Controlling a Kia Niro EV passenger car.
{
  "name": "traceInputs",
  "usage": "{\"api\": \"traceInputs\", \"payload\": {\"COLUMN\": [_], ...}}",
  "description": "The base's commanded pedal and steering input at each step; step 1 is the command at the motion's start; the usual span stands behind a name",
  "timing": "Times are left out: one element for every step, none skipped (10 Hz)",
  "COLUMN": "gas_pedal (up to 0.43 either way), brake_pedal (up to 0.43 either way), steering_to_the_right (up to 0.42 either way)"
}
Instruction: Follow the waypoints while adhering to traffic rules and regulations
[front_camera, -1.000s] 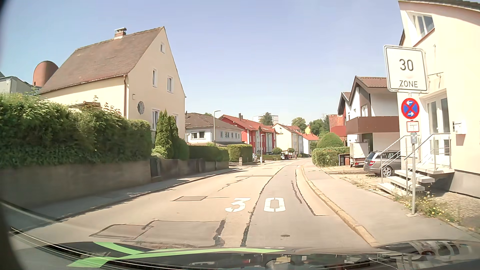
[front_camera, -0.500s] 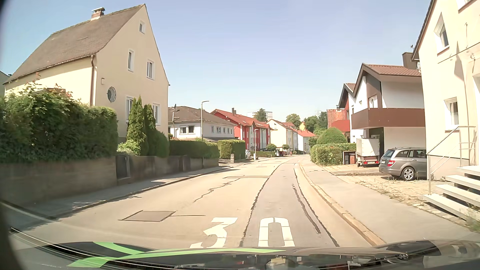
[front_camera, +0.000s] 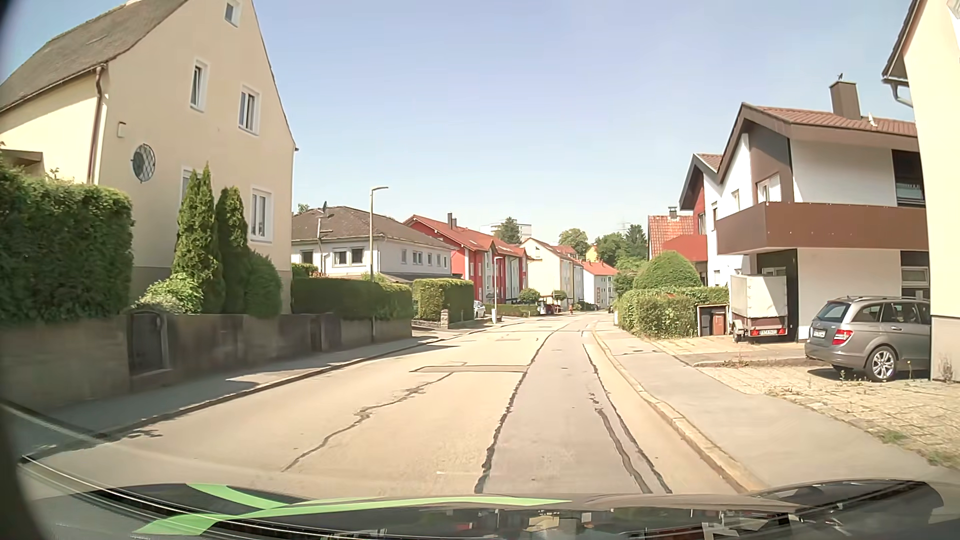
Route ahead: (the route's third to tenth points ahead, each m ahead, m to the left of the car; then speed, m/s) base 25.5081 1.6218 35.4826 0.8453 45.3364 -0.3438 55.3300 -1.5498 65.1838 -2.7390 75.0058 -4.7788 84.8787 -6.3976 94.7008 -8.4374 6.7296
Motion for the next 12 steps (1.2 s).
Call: {"api": "traceInputs", "payload": {"gas_pedal": [0.028,0.028,0.028,0.028,0.028,0.028,0.028,0.039,0.039,0.039,0.039,0.039], "brake_pedal": [0.000,0.000,0.000,0.000,0.000,0.000,0.000,0.000,0.000,0.000,0.000,0.000], "steering_to_the_right": [0.029,0.029,0.029,0.029,0.029,0.029,0.029,0.029,0.026,0.023,0.019,0.014]}}
